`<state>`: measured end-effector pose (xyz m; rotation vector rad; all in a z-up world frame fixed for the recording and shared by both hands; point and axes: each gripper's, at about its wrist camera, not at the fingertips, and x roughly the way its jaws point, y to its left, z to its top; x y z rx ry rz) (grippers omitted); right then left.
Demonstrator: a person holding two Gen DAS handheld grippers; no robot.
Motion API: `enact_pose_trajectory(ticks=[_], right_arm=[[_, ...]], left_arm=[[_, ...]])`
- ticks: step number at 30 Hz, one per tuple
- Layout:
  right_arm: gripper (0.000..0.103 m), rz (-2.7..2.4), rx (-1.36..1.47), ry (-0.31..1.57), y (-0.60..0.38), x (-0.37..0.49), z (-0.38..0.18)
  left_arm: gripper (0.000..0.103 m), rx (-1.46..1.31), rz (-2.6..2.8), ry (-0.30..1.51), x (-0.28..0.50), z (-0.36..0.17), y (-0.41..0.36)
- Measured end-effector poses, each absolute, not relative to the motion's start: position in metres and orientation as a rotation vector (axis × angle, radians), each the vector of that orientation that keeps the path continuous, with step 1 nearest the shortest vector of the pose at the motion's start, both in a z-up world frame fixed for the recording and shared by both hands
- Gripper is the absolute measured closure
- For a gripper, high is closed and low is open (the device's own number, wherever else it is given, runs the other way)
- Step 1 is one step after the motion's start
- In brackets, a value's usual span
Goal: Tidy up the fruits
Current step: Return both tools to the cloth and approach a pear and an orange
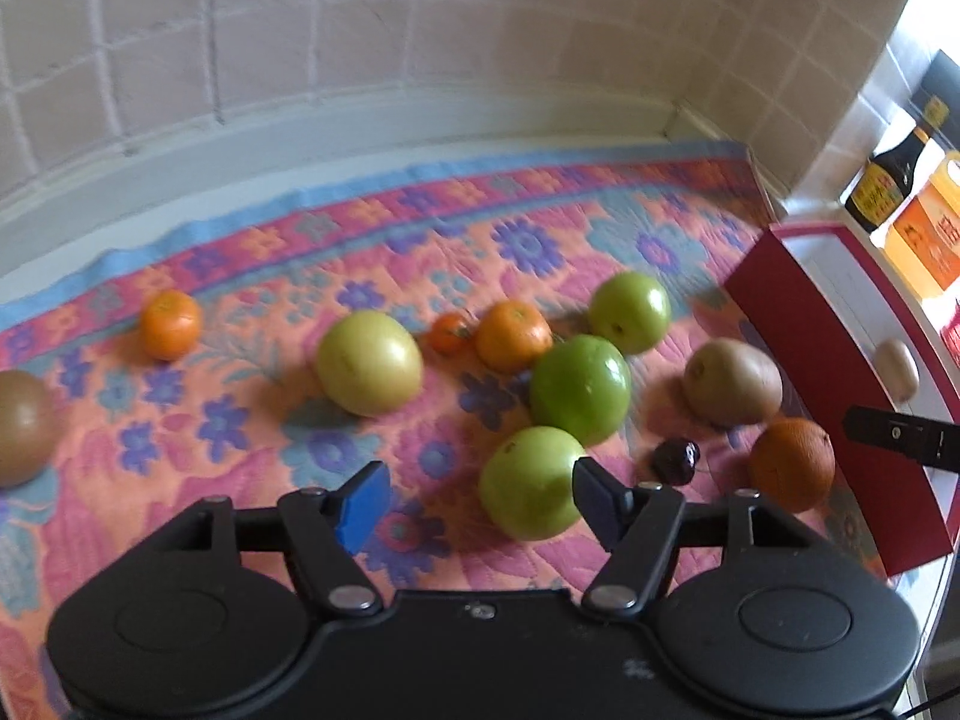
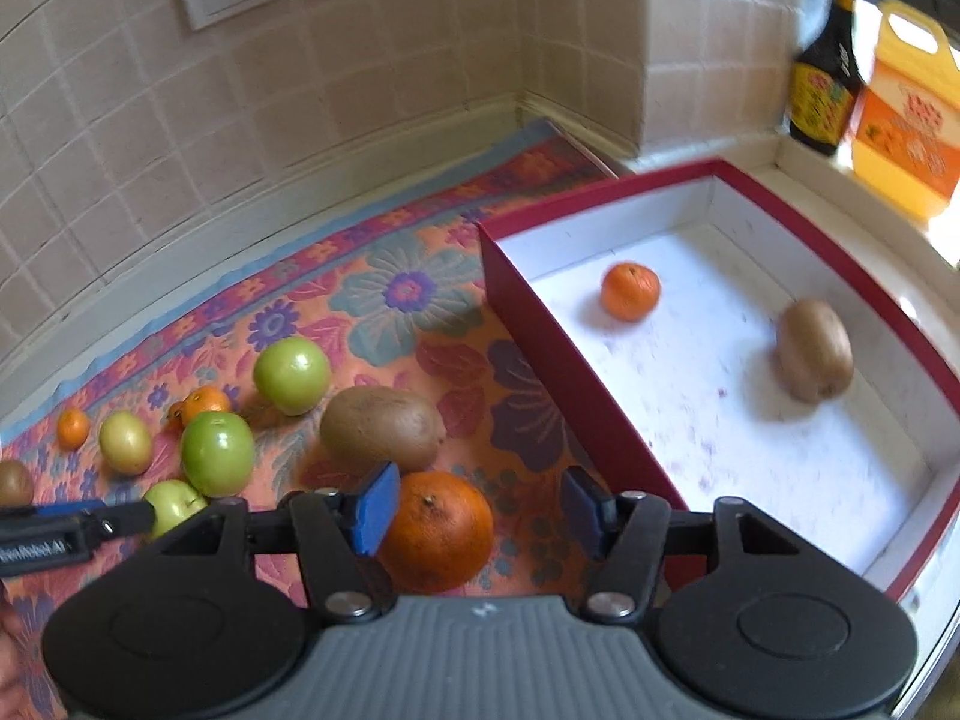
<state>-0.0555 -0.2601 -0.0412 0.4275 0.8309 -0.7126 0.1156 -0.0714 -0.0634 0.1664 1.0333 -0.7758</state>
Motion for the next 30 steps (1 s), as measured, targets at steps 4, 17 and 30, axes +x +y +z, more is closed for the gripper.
enact_pose_trajectory(ticks=[4, 17, 30], right_arm=[[0.039, -0.722, 0.463, 0.855, -0.262, -0.053, -0.051], [0.040, -0.681, 0.550, 0.885, -0.265, -0.039, -0.069], [0.047, -0.643, 0.526, 0.891, -0.263, -0.029, -0.077]], left_arm=[[0.023, 0.132, -0.834, 1.079, 0.119, -0.070, -0.079], [0.032, 0.165, -0.896, 1.114, 0.110, -0.085, -0.102], [0.046, 0.149, -0.865, 1.089, 0.105, -0.082, -0.102]])
